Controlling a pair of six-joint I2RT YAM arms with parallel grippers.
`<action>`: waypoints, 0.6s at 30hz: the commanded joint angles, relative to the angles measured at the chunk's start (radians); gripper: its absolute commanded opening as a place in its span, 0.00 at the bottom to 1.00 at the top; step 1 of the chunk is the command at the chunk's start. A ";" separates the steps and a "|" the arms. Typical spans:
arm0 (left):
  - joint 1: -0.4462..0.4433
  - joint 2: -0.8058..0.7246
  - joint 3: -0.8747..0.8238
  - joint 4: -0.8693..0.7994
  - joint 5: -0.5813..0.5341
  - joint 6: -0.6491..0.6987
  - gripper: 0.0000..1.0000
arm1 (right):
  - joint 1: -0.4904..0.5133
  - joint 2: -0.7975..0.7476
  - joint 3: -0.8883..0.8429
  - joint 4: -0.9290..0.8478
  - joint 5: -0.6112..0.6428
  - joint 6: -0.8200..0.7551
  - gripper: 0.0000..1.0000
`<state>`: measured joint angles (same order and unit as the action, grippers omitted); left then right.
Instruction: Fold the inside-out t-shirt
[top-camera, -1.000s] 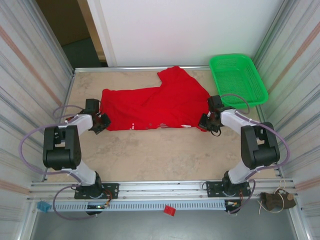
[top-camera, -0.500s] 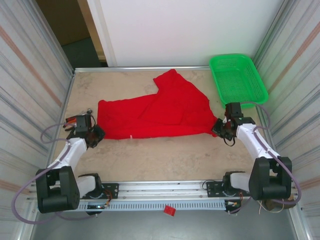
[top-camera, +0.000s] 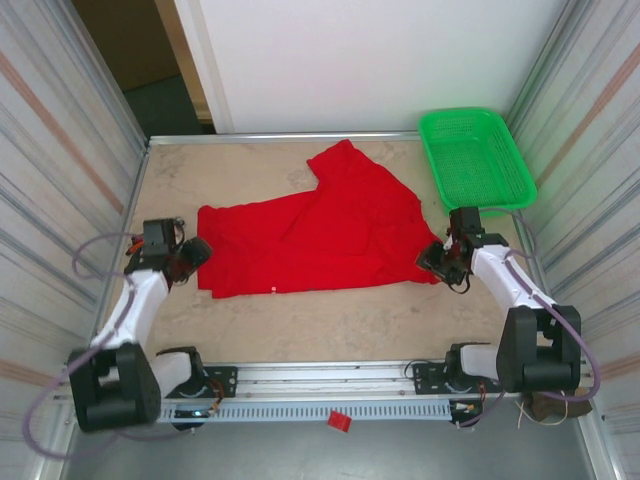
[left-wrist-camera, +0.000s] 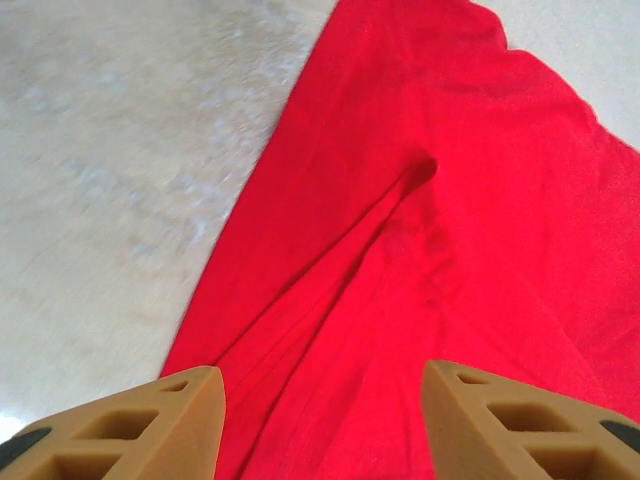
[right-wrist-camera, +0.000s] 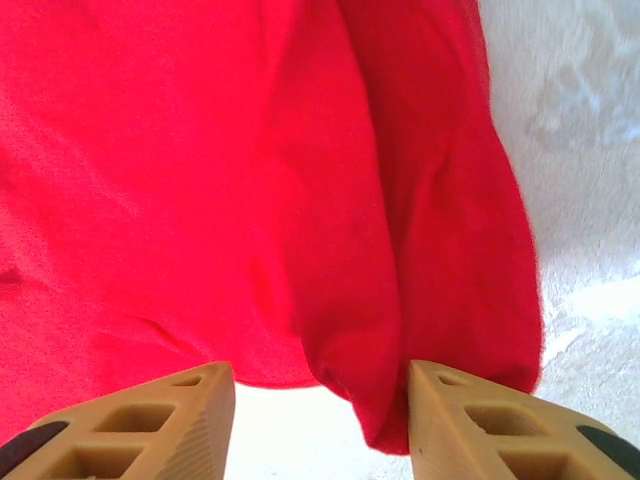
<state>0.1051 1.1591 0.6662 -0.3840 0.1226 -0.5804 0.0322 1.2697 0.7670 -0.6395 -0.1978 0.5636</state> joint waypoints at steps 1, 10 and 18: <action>-0.040 0.192 0.118 0.059 0.045 0.125 0.54 | -0.007 0.022 0.098 -0.019 0.052 -0.044 0.48; -0.155 0.518 0.361 0.051 -0.014 0.168 0.54 | -0.046 0.148 0.190 0.027 0.035 -0.056 0.50; -0.173 0.591 0.383 0.022 -0.107 0.125 0.54 | -0.049 0.169 0.211 0.041 0.021 -0.048 0.50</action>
<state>-0.0677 1.7321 1.0302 -0.3237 0.0685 -0.4461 -0.0120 1.4284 0.9409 -0.6041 -0.1627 0.5365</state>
